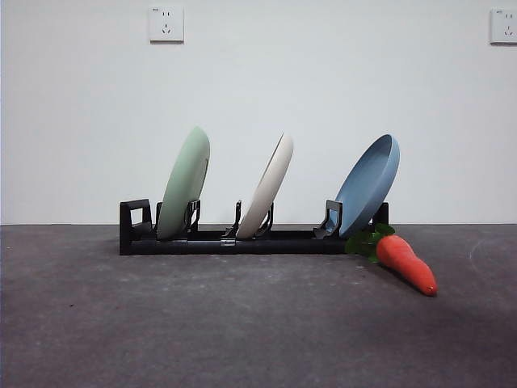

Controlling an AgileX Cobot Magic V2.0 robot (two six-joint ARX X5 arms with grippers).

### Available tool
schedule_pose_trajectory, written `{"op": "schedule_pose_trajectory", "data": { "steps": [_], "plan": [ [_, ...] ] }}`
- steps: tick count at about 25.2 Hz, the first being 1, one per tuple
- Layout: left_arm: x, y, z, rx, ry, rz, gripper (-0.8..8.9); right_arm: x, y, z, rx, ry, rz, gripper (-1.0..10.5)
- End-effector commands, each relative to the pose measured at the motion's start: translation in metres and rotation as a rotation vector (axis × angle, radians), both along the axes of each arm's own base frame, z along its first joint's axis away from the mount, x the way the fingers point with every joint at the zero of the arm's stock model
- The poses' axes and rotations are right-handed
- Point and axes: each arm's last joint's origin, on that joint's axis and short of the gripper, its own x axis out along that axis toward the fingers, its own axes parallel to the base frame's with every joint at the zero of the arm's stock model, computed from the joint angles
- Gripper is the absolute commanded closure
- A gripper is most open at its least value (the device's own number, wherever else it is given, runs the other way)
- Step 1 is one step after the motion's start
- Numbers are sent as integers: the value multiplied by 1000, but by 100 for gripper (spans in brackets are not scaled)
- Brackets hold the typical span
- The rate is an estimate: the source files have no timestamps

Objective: Take the green plate from the plate rack,put the plate on the table,take the carrot from the table,put the carrot in the plate

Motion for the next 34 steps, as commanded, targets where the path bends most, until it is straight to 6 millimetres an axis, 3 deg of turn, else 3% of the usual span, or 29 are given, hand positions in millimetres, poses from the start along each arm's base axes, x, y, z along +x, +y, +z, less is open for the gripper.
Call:
{"op": "schedule_pose_trajectory", "data": {
  "steps": [1, 9, 17, 23, 30, 31, 32, 34],
  "plan": [
    [-5, 1, 17, -28, -14, 3, 821, -4, 0, 21, 42, -50, 20, 958],
    [-22, 1, 67, -71, -18, -52, 821, -11, 1, 73, 59, 37, 69, 958],
    [-28, -4, 104, -39, 122, -238, 821, -13, 6, 119, -104, 241, 279, 958],
    [-29, -8, 119, -4, 213, -401, 821, -14, 8, 136, -200, 419, 437, 958],
    [-28, -8, 123, 35, 301, -440, 806, -11, 10, 139, -177, 518, 497, 938],
    [-28, -8, 123, 32, 301, -438, 751, -11, 10, 139, -178, 518, 496, 917],
    [-28, -8, 123, 31, 302, -438, 580, -11, 10, 139, -178, 518, 495, 798],
    [-28, -8, 123, 26, 305, -435, 261, -11, 9, 139, -178, 519, 493, 461]
  ]
}}
